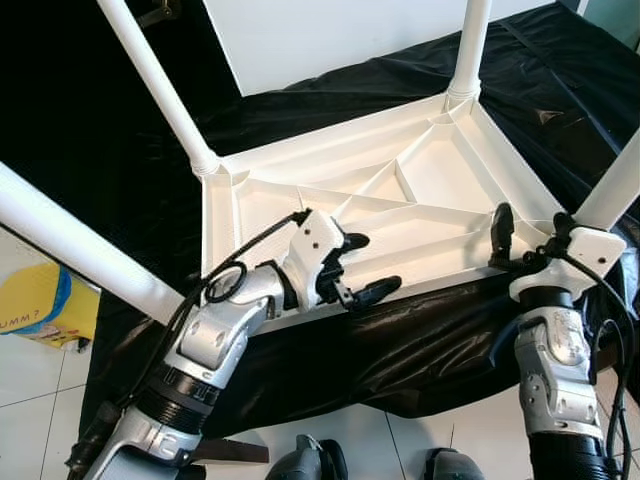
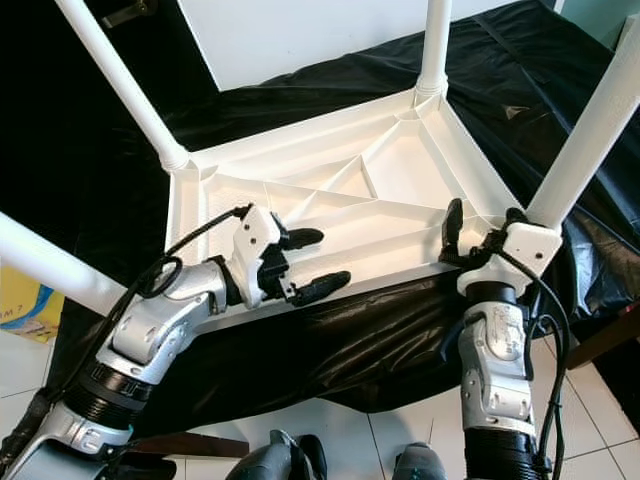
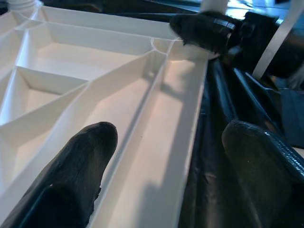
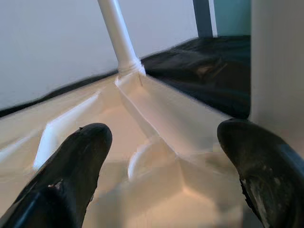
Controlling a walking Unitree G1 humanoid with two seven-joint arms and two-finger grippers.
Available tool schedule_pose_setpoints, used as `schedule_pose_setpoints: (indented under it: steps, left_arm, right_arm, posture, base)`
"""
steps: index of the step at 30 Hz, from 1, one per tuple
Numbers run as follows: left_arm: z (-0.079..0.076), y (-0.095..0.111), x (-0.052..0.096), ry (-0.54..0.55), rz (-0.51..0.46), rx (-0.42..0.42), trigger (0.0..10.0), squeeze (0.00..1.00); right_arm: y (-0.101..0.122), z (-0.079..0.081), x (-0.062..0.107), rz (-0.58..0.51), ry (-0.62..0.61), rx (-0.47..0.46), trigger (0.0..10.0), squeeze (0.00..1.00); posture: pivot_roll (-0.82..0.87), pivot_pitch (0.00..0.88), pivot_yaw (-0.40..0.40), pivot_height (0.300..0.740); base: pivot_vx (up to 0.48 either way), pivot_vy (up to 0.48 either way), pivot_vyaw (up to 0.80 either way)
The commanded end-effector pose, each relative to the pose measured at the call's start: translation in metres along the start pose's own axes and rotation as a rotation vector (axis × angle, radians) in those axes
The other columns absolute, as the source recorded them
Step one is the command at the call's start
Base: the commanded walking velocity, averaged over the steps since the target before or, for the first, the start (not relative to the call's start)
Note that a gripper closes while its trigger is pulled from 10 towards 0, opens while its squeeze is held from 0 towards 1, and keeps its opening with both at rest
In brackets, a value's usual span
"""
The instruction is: Building children table
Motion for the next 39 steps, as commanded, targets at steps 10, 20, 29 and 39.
schedule_pose_setpoints:
  steps: [10,20,29,39]
  left_arm:
    - [-0.029,-0.012,0.011,-0.052,0.034,0.095,10.0,0.0]
    - [-0.011,-0.046,0.012,0.091,0.184,0.056,10.0,0.0]
    - [0.009,-0.061,0.005,0.223,0.298,0.035,10.0,0.0]
    - [0.045,-0.07,-0.001,0.461,0.386,-0.013,10.0,0.0]
  right_arm:
    - [-0.027,0.034,0.021,0.142,0.192,-0.02,10.0,0.0]
    - [-0.027,0.029,0.018,0.168,0.23,0.006,10.0,0.0]
    - [-0.017,0.031,0.019,0.146,0.236,0.001,10.0,0.0]
    - [-0.012,0.031,0.015,0.128,0.233,-0.003,10.0,0.0]
  posture:
    - [-0.09,0.166,0.178,0.74]
    - [-0.09,0.17,0.161,0.74]
    - [-0.1,0.175,0.163,0.74]
    - [-0.11,0.18,0.162,0.74]
  base:
    - [0.0,0.0,0.0]
    - [0.0,0.0,0.0]
    - [0.0,0.0,0.0]
    - [0.0,0.0,0.0]
Point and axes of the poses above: a point about 5 cm out from each wrist's last joint towards the gripper, its own x axis pointing back from the gripper into the wrist, its own y axis along the axis of the wrist's last joint, z = x × y, the point moved 3 cm from there along -x, pointing out of the wrist towards the gripper, and after that the axes turned 10 degrees about -x, right-handed, at the moved point
